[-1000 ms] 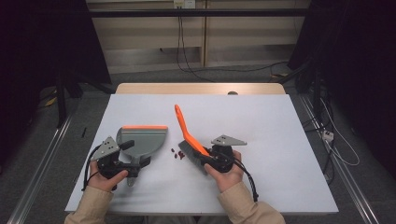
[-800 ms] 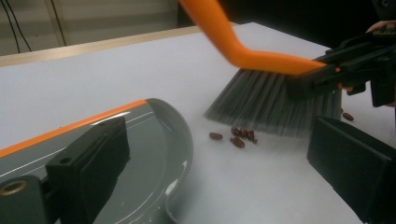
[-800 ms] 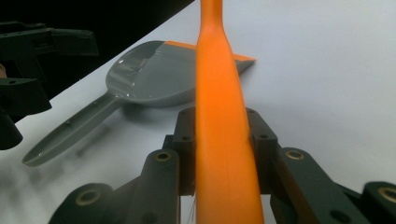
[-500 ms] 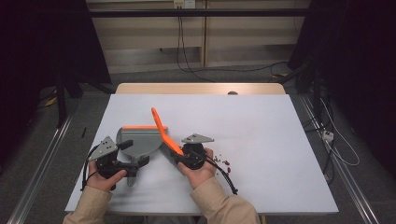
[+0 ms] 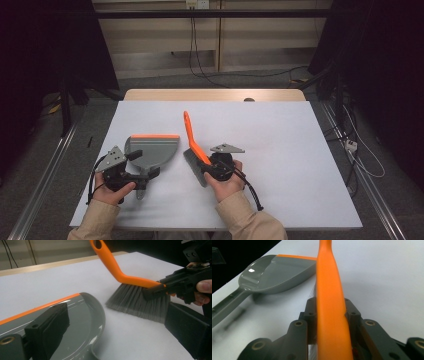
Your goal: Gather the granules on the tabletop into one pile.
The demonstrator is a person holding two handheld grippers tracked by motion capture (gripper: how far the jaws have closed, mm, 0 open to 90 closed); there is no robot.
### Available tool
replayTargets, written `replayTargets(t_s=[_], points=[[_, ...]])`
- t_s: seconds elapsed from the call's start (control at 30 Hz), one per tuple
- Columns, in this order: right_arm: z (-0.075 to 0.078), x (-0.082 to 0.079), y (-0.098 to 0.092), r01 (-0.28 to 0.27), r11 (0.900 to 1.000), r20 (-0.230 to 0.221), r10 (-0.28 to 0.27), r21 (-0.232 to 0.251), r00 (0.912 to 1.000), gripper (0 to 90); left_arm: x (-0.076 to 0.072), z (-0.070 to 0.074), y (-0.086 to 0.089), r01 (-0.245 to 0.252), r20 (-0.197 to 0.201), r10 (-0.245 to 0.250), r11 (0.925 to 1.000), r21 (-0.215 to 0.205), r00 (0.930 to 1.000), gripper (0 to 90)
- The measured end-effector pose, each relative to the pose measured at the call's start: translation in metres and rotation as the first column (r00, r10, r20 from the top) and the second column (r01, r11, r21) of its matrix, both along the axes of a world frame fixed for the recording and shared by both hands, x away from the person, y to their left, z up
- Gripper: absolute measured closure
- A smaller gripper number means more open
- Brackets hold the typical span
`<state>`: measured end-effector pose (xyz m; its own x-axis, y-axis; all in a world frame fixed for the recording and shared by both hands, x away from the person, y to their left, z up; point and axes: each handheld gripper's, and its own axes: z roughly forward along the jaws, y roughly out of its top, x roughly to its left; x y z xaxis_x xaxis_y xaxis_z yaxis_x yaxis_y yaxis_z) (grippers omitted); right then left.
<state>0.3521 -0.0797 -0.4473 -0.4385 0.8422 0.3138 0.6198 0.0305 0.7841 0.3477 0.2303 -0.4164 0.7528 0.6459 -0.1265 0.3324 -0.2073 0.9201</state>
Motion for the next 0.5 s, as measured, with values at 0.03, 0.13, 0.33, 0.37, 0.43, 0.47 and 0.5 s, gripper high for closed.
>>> replayTargets(t_s=[0.03, 0.13, 0.33, 0.37, 0.43, 0.47, 0.5], points=[[0.000, -0.001, -0.003, 0.006, 1.000, -0.004, -0.006, 0.002, 1.0000, 70.8, 0.000, 0.000, 0.000, 0.001, 0.001, -0.001, 1.0000, 0.001, 1.0000, 5.5], [0.000, -0.004, -0.010, 0.025, 1.000, -0.007, -0.025, 0.005, 0.9997, 70.7, 0.000, 0.000, 0.000, 0.001, 0.001, -0.001, 1.0000, 0.001, 1.0000, 5.5], [0.000, -0.009, -0.026, 0.055, 0.998, -0.010, -0.055, 0.000, 0.9984, 70.7, -0.001, 0.000, -0.001, 0.002, 0.002, -0.002, 1.0000, 0.003, 1.0000, 5.5], [0.000, -0.009, -0.027, 0.060, 0.998, -0.011, -0.060, 0.000, 0.9981, 70.7, -0.001, 0.000, -0.001, 0.001, 0.002, -0.001, 1.0000, 0.004, 1.0000, 5.5], [0.000, -0.011, -0.031, 0.067, 0.998, -0.010, -0.067, -0.003, 0.9977, 70.7, -0.001, 0.000, -0.002, 0.000, 0.002, 0.000, 1.0000, 0.000, 1.0000, 5.5], [0.001, -0.011, -0.033, 0.070, 0.998, -0.011, -0.070, -0.004, 0.9975, 70.7, -0.001, 0.000, -0.002, 0.000, 0.002, 0.000, 1.0000, 0.000, 1.0000, 5.5], [0.001, -0.012, -0.035, 0.076, 0.997, -0.013, -0.076, -0.005, 0.9970, 70.7, -0.001, 0.000, -0.002, 0.001, 0.003, -0.001, 1.0000, 0.002, 1.0000, 5.5]])
